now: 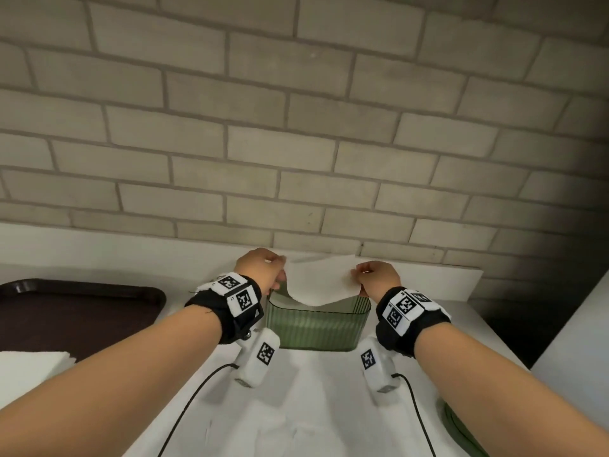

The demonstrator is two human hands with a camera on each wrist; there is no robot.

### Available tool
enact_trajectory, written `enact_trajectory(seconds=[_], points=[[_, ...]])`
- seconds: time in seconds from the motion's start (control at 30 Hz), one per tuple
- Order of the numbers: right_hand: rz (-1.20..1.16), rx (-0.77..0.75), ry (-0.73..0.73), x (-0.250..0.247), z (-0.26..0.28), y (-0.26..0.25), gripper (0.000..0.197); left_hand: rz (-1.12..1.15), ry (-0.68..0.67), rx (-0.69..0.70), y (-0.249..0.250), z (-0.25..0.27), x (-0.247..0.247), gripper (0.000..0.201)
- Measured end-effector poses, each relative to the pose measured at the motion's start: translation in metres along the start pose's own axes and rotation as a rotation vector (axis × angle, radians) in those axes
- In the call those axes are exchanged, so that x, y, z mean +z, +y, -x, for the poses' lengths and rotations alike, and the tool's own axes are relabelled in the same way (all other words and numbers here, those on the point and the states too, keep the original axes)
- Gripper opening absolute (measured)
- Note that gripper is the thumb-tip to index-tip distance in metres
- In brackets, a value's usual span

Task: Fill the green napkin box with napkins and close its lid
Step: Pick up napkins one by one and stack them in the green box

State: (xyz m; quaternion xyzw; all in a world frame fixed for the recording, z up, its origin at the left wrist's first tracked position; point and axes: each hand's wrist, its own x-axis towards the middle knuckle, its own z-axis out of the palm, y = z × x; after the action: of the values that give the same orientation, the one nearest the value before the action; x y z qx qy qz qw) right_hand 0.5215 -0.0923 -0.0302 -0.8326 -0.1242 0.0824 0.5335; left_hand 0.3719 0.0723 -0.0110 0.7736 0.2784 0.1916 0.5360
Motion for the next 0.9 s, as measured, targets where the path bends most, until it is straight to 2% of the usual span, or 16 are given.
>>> enact_trajectory(seconds=[0.13,0.2,0.3,0.4,0.47,0.53,0.63,0.7,0.8,0.9], points=[[0.256,-0.006,-0.124,0.003,-0.011,0.006,0.025,-0.248,-0.022,0.116,-0.01,0.014,-0.007,0.01],[0.282,-0.007,-0.165,0.003,-0.011,0.002,0.024,-0.378,-0.123,0.129,-0.02,0.027,-0.017,0.01],[0.425,-0.07,-0.192,0.004,-0.011,-0.001,0.029,-0.568,-0.363,0.02,-0.04,0.053,-0.032,0.01],[0.549,-0.094,-0.186,0.007,-0.01,-0.001,0.031,-0.894,-0.551,-0.067,-0.062,0.077,-0.041,0.033],[0.649,-0.09,-0.17,0.01,-0.009,-0.002,0.031,-1.007,-0.617,-0.075,-0.075,0.089,-0.043,0.048],[0.795,-0.115,-0.178,0.011,-0.005,-0.008,0.033,-1.003,-0.631,-0.073,-0.081,0.097,-0.047,0.06],[0.965,-0.176,-0.192,0.013,0.003,-0.018,0.042,-0.983,-0.616,-0.052,-0.086,0.102,-0.049,0.062],[1.046,-0.246,-0.18,0.015,0.006,-0.021,0.047,-0.975,-0.616,-0.05,-0.089,0.103,-0.047,0.057],[1.154,-0.362,-0.2,0.025,0.004,-0.02,0.042,-0.999,-0.619,-0.038,-0.089,0.104,-0.043,0.044],[1.266,-0.329,-0.354,0.047,0.0,-0.018,0.035,-1.02,-0.611,-0.022,-0.087,0.106,-0.039,0.034]])
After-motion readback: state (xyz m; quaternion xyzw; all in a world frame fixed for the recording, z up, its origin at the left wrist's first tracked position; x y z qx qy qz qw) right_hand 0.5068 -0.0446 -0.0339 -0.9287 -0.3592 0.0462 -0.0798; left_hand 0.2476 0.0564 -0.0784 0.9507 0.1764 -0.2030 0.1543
